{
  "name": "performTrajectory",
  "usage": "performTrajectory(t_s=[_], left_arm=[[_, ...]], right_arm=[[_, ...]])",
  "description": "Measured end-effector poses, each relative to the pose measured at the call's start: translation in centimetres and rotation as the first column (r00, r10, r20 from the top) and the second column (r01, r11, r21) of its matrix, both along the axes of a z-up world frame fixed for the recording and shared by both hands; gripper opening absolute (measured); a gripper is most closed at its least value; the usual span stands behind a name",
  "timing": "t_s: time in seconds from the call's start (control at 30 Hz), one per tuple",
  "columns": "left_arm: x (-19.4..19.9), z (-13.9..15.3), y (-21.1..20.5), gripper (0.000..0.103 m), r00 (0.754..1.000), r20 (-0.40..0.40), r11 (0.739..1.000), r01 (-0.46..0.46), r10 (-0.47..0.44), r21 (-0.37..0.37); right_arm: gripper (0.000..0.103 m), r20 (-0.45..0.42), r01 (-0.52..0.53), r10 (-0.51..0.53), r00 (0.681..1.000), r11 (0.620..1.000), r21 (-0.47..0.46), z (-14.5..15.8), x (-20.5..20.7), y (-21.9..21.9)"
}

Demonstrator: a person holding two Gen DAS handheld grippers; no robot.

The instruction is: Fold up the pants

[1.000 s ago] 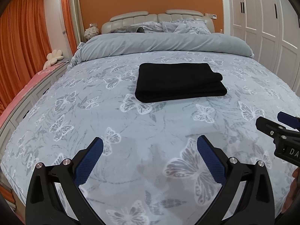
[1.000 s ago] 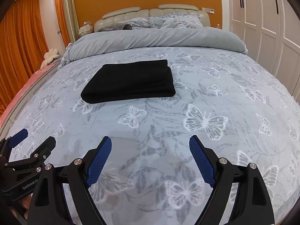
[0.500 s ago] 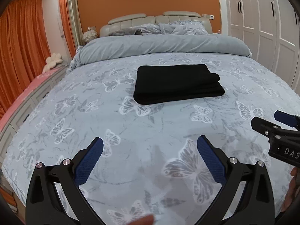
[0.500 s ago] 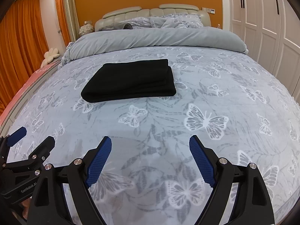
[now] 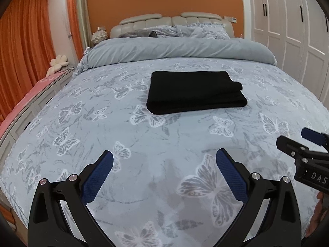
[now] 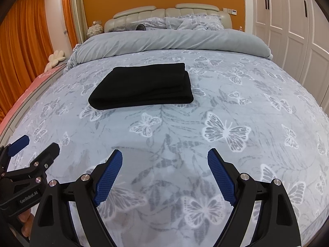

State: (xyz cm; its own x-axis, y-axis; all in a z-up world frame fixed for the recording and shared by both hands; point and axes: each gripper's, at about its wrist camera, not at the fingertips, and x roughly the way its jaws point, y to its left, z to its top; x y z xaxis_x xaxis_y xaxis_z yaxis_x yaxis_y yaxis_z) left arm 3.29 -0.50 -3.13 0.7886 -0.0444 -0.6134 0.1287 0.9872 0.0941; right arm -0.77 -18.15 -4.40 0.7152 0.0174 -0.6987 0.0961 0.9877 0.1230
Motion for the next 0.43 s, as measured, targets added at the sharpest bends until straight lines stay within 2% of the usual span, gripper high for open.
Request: performTrajectory(t_s=[0.1,0.3,0.43], left_arm=[[0.1,-0.1,0.4,0.098,1.0,0.008,1.0,-0.01,0.01,-0.022],[-0.1,-0.2,0.3,0.098,1.0,-0.014,1.0,0.001,0.0,0.007],[-0.6,0.0,0.0,0.098,1.0,0.004,1.0,0.022,-0.022,0.019]], right_arm=[[0.083,0.001,0.0,0.0,1.0,1.0,0.0,0.0,0.0,0.0],[0.083,0.003,-0.001,0.001,1.0,1.0,-0.004,-0.4,-0.1,-0.5],[0.083,0.002,0.003,-0.003,1.0,1.0,-0.01,-0.8,-0.3,-1.1]])
